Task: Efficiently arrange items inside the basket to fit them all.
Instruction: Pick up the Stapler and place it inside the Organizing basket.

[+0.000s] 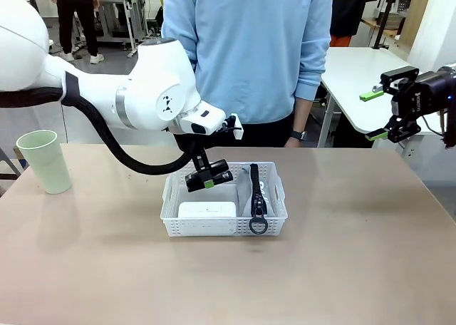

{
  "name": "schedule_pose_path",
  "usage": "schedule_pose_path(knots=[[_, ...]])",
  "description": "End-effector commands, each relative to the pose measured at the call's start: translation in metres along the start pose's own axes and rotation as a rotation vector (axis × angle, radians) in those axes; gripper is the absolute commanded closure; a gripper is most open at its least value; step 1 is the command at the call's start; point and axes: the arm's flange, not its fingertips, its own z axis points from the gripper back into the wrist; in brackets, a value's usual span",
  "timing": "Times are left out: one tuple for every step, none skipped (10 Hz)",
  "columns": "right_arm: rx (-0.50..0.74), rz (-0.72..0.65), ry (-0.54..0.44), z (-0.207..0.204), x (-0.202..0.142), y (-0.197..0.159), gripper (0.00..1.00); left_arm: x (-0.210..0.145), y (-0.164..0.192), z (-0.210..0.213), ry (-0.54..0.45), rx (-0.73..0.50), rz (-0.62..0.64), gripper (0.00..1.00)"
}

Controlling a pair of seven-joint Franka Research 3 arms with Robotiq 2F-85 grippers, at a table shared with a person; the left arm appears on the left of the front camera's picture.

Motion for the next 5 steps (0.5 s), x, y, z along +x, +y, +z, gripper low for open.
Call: schedule_pose_path(knots=[[-0.01,0.005,0.007,0.001,-0.001,0.002,0.0,0.007,0.004,-0.012,0.014,-0.027,0.022,0.63],[-0.01,0.005,0.007,0.001,-0.001,0.002,0.0,0.008,0.005,-0.017,0.032,-0.037,0.036,0.63],[-0.01,0.005,0.007,0.001,-0.001,0.002,0.0,0.009,0.006,-0.021,0.056,-0.045,0.051,0.63],[-0.01,0.005,0.007,0.001,-0.001,0.002,0.0,0.008,0.008,-0.023,0.054,-0.051,0.057,0.63],[-0.01,0.005,0.007,0.001,-0.001,0.002,0.0,0.008,0.008,-0.024,0.055,-0.056,0.069,0.63]])
